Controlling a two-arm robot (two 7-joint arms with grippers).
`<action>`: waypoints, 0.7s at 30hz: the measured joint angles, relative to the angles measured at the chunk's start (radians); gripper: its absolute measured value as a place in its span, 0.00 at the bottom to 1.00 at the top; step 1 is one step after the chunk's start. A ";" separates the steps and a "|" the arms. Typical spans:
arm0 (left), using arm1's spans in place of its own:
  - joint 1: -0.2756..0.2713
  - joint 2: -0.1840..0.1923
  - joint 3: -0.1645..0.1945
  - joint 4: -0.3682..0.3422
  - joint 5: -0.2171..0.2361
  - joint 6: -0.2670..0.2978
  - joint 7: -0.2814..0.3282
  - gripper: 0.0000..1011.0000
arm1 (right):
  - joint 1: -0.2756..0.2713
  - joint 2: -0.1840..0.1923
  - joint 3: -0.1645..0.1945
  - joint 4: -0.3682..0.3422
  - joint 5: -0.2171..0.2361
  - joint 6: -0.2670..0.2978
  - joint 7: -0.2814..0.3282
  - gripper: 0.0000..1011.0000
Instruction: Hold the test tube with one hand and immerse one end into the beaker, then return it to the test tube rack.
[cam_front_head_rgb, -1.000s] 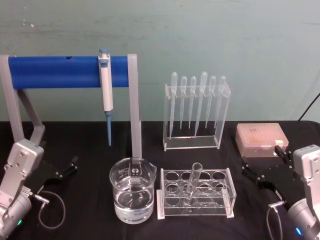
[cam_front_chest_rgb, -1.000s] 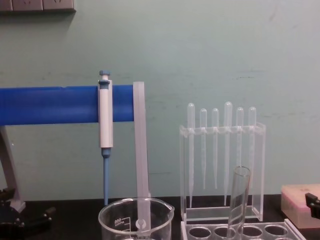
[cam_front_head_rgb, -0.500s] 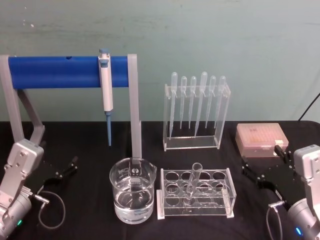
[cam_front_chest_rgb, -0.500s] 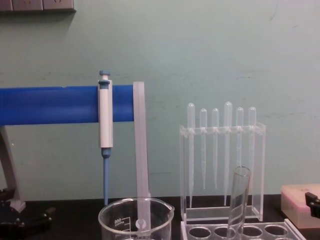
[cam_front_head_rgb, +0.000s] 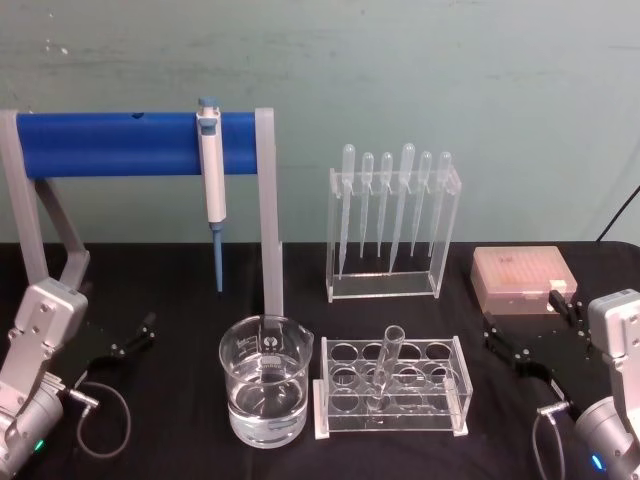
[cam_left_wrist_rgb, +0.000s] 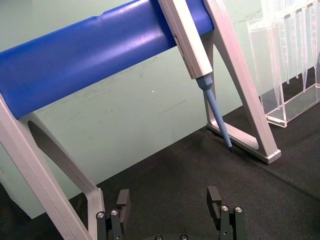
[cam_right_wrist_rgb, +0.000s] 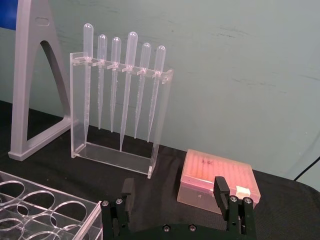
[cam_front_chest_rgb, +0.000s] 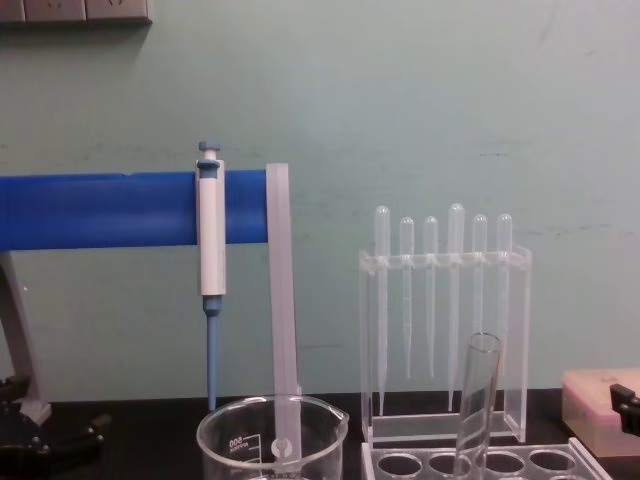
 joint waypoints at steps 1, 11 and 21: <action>0.000 0.000 0.000 0.000 0.000 0.000 0.000 0.99 | 0.000 0.000 0.000 0.000 0.000 0.000 0.000 0.99; 0.000 0.000 0.000 0.000 0.000 0.000 0.000 0.99 | 0.000 0.000 0.000 0.000 0.000 0.000 0.000 0.99; 0.000 0.000 0.000 0.000 0.000 0.000 0.000 0.99 | 0.000 0.000 0.000 0.000 0.000 0.000 0.000 0.99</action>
